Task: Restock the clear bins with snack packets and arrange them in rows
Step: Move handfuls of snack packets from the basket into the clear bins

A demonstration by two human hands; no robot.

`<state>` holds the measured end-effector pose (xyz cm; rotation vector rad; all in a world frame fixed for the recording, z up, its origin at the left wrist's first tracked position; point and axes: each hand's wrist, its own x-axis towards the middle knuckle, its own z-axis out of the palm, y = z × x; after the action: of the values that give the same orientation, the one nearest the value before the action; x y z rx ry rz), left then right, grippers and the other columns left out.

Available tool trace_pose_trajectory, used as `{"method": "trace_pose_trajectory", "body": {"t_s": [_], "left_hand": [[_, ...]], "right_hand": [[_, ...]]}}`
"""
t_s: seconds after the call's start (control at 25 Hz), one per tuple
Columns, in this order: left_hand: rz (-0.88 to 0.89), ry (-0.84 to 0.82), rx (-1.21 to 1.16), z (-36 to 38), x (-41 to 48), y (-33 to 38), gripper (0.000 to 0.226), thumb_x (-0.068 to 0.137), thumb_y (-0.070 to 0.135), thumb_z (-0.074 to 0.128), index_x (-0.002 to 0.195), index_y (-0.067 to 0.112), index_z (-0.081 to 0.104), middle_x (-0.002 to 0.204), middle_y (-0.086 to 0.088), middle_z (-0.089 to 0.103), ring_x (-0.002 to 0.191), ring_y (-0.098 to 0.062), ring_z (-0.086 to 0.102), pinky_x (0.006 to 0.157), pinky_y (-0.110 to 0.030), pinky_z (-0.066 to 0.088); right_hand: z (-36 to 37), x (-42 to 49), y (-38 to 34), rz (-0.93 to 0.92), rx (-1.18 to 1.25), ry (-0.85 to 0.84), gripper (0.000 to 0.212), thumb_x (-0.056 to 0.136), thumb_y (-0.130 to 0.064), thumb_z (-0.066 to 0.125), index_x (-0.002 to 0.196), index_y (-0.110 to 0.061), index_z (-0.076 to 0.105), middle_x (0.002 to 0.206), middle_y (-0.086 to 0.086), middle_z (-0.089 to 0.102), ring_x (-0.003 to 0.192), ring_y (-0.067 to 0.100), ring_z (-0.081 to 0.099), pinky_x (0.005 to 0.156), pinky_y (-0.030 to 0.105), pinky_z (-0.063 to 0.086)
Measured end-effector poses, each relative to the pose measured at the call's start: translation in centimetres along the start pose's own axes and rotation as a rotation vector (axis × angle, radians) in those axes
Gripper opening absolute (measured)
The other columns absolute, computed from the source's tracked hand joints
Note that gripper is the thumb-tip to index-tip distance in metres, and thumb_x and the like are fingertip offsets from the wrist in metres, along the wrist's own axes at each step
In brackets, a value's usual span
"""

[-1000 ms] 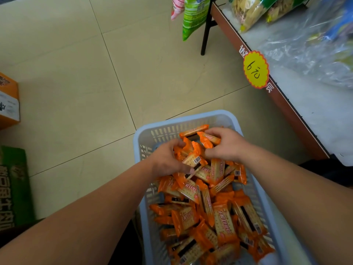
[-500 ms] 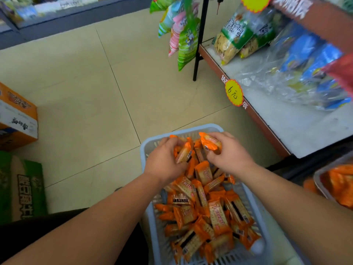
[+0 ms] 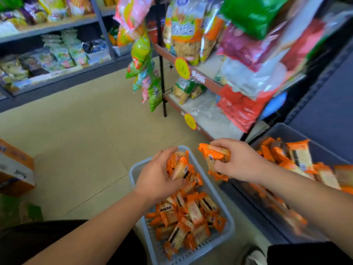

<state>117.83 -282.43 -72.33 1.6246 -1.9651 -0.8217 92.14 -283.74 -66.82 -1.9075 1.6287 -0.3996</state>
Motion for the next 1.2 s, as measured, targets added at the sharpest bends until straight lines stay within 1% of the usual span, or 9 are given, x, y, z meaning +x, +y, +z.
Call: {"method": "trace_pose_trajectory", "body": {"t_s": [0.12, 0.32, 0.48, 0.6, 0.68, 0.8, 0.92, 1.04, 1.2], "left_hand": [[0.093, -0.009, -0.066, 1.1, -0.6, 5.4, 0.093, 0.066, 0.04, 0.089, 0.148, 0.041, 0.046, 0.125, 0.023, 0.052, 0.109, 0.005, 0.051, 0.088, -0.008, 0.041], [0.221, -0.06, -0.152, 7.1, 2.0, 14.6, 0.091, 0.065, 0.036, 0.093, 0.146, 0.04, 0.049, 0.124, 0.005, 0.065, 0.103, -0.02, 0.064, 0.093, -0.029, 0.052], [0.298, -0.095, -0.194, 13.9, 6.7, 20.4, 0.094, 0.066, 0.037, 0.094, 0.148, 0.036, 0.048, 0.135, 0.013, 0.057, 0.116, -0.003, 0.057, 0.106, -0.024, 0.045], [0.283, -0.103, -0.166, 17.4, 9.9, 23.4, 0.094, 0.073, 0.036, 0.092, 0.153, 0.032, 0.043, 0.139, 0.017, 0.048, 0.123, 0.008, 0.042, 0.1, -0.009, 0.031], [0.202, -0.082, -0.213, 19.4, 11.8, 23.9, 0.091, 0.076, 0.036, 0.092, 0.152, 0.028, 0.042, 0.134, 0.015, 0.05, 0.116, 0.009, 0.043, 0.096, -0.006, 0.034], [-0.008, -0.148, -0.104, 21.8, 13.5, 21.9, 0.088, 0.075, 0.055, 0.087, 0.147, 0.026, 0.044, 0.13, 0.001, 0.06, 0.121, -0.018, 0.06, 0.097, -0.027, 0.047], [-0.104, -0.399, 0.309, 22.2, 13.0, 19.6, 0.104, 0.069, 0.087, 0.067, 0.148, 0.024, 0.043, 0.14, -0.007, 0.048, 0.135, -0.033, 0.048, 0.109, -0.044, 0.047], [-0.04, -0.432, 0.467, 21.4, 12.6, 19.4, 0.109, 0.072, 0.095, 0.051, 0.154, 0.024, 0.037, 0.149, -0.006, 0.037, 0.143, -0.034, 0.033, 0.116, -0.048, 0.038], [0.223, -0.306, 0.324, 21.0, 12.2, 19.3, 0.104, 0.079, 0.081, 0.062, 0.162, 0.029, 0.024, 0.159, 0.003, 0.036, 0.146, -0.028, 0.034, 0.118, -0.044, 0.038]], "right_hand": [[-6.2, -4.6, 1.0, 0.052, 0.015, 0.074, 0.031, 0.078, -0.012, 0.074, 0.105, -0.028, 0.07, 0.089, -0.006, 0.073, 0.08, 0.003, 0.066, 0.069, 0.01, 0.045], [-14.9, -10.6, 9.4, 0.282, 0.037, 0.364, 0.029, 0.082, -0.023, 0.076, 0.107, -0.034, 0.066, 0.085, -0.013, 0.071, 0.07, 0.001, 0.064, 0.064, 0.009, 0.045], [-15.6, -12.2, 16.7, 0.537, 0.107, 0.517, 0.021, 0.089, -0.027, 0.073, 0.109, -0.029, 0.065, 0.088, -0.01, 0.07, 0.073, 0.003, 0.063, 0.056, 0.008, 0.041], [-14.7, -11.0, 20.1, 0.602, 0.162, 0.518, 0.024, 0.09, -0.027, 0.071, 0.113, -0.026, 0.066, 0.098, 0.0, 0.072, 0.08, 0.019, 0.067, 0.066, 0.023, 0.051], [-14.4, -9.7, 21.6, 0.587, 0.184, 0.539, 0.035, 0.089, -0.03, 0.071, 0.123, -0.026, 0.064, 0.11, 0.004, 0.071, 0.093, 0.023, 0.07, 0.082, 0.031, 0.056], [-13.8, -8.2, 23.4, 0.559, 0.177, 0.533, 0.057, 0.087, -0.033, 0.072, 0.142, -0.028, 0.054, 0.129, 0.003, 0.064, 0.117, 0.024, 0.063, 0.099, 0.035, 0.052], [-13.1, -7.4, 24.4, 0.57, 0.162, 0.37, 0.076, 0.084, -0.044, 0.077, 0.151, -0.038, 0.042, 0.14, -0.006, 0.059, 0.121, 0.021, 0.062, 0.098, 0.038, 0.055], [-12.8, -6.4, 24.5, 0.607, 0.03, 0.178, 0.088, 0.074, -0.064, 0.077, 0.152, -0.039, 0.044, 0.151, -0.006, 0.052, 0.137, 0.021, 0.052, 0.107, 0.046, 0.051], [-13.8, -5.9, 23.4, 0.562, -0.135, 0.252, 0.093, 0.074, -0.066, 0.077, 0.155, -0.038, 0.039, 0.16, -0.006, 0.04, 0.151, 0.022, 0.03, 0.12, 0.053, 0.035]]}}
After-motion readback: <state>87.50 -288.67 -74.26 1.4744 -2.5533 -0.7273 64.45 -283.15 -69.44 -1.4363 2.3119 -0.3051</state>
